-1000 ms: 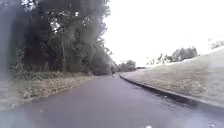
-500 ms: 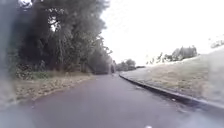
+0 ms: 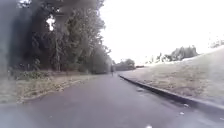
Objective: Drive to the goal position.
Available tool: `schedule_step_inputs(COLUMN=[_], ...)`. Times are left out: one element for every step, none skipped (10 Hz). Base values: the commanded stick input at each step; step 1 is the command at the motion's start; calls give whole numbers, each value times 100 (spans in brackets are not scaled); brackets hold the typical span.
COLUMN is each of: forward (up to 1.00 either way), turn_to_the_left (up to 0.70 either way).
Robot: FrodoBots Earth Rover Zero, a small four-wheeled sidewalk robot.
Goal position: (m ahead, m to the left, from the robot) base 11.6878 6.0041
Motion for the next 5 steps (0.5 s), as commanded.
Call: schedule_step_inputs(forward=[100, 100, 100, 100, 100], turn_to_the_left=[0, 0, 0, 0, 0])
